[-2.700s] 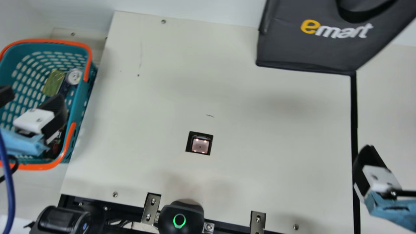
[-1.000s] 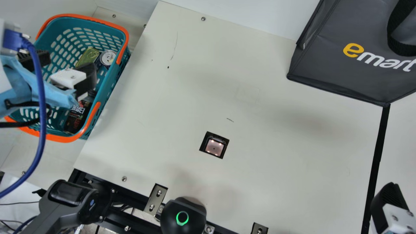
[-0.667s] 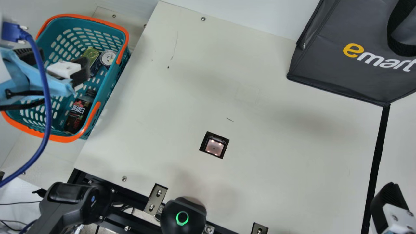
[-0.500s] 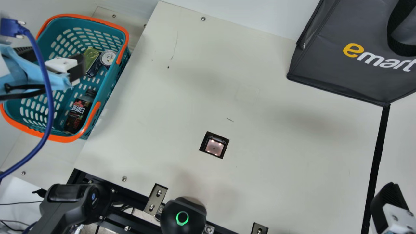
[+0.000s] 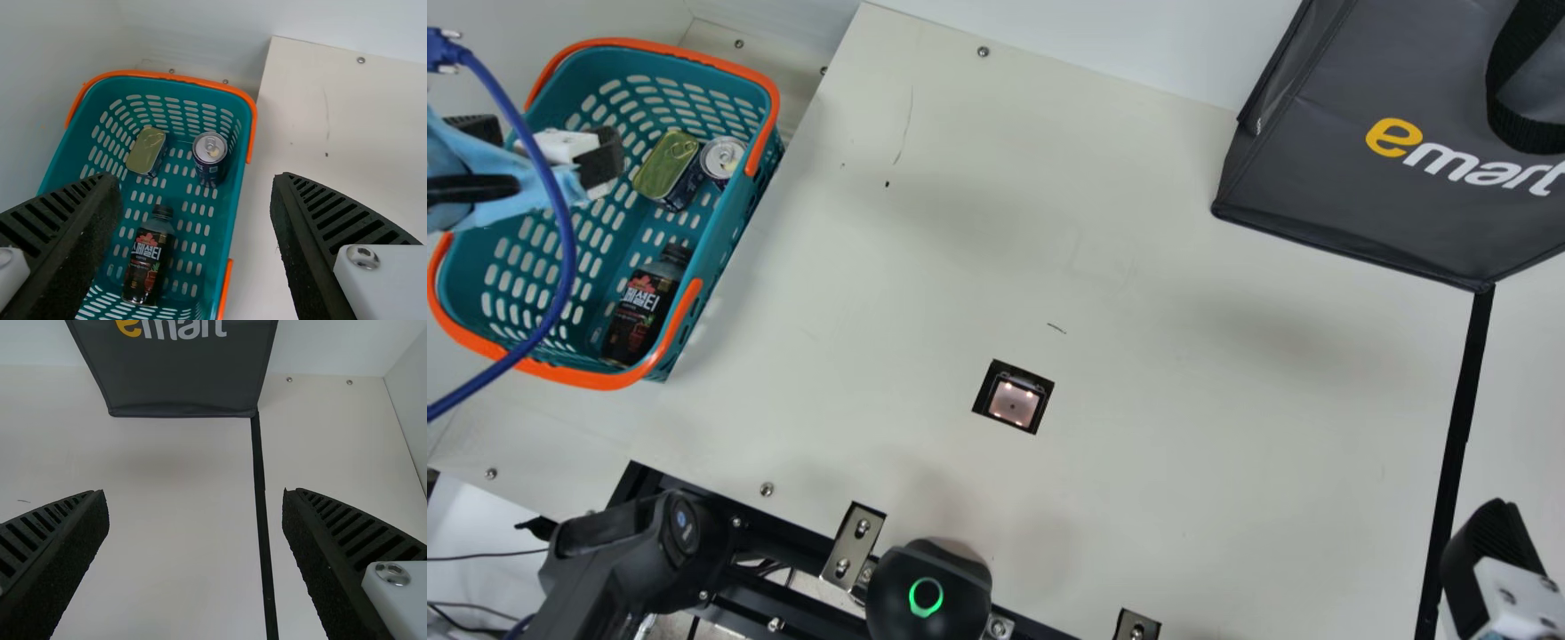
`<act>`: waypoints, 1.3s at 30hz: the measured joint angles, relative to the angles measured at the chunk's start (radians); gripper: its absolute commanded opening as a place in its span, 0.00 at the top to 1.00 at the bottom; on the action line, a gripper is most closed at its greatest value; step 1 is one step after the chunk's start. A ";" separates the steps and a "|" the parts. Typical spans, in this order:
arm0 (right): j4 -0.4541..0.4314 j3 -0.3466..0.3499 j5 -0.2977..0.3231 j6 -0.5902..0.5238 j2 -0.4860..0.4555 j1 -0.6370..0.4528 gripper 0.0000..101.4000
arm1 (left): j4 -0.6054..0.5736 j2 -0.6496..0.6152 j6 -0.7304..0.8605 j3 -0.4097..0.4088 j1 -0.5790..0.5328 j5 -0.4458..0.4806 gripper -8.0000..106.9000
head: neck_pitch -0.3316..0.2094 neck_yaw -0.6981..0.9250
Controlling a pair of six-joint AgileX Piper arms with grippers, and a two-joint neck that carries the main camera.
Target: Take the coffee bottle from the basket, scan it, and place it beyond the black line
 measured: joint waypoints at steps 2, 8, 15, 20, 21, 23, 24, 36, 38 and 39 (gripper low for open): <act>0.000 0.000 0.000 0.000 0.000 0.000 0.10 | -0.026 0.016 0.050 0.013 0.035 -0.009 0.15 | 0.000 0.000; 0.000 0.000 0.000 0.000 0.000 0.000 0.10 | -0.104 0.054 0.202 0.048 0.114 -0.034 0.15 | 0.000 0.000; 0.000 0.000 0.000 0.000 0.000 0.000 0.10 | -0.159 0.105 0.372 0.091 0.179 -0.054 0.15 | 0.000 0.000; 0.000 0.000 0.000 0.000 0.000 0.000 0.10 | -0.166 0.146 0.449 0.109 0.204 -0.076 0.15 | 0.000 0.000; 0.000 0.000 0.000 0.000 0.000 0.000 0.10 | -0.166 0.156 0.462 0.113 0.206 -0.079 0.15 | 0.000 0.000; 0.000 0.000 0.000 0.000 0.000 0.000 0.10 | -0.160 0.176 0.480 0.117 0.211 -0.088 0.15 | 0.002 0.000; 0.000 0.000 0.000 0.000 0.000 0.000 0.10 | -0.155 0.187 0.490 0.119 0.213 -0.094 0.15 | 0.002 0.000; 0.000 0.000 0.000 0.000 0.000 0.000 0.10 | -0.102 0.307 0.542 0.123 0.212 -0.150 0.15 | 0.000 0.000; 0.000 0.000 0.000 0.000 0.000 0.000 0.10 | -0.094 0.327 0.544 0.123 0.208 -0.166 0.15 | 0.000 0.000; 0.000 0.000 0.000 0.000 0.000 0.000 0.10 | -0.093 0.333 0.547 0.123 0.208 -0.170 0.15 | 0.002 0.000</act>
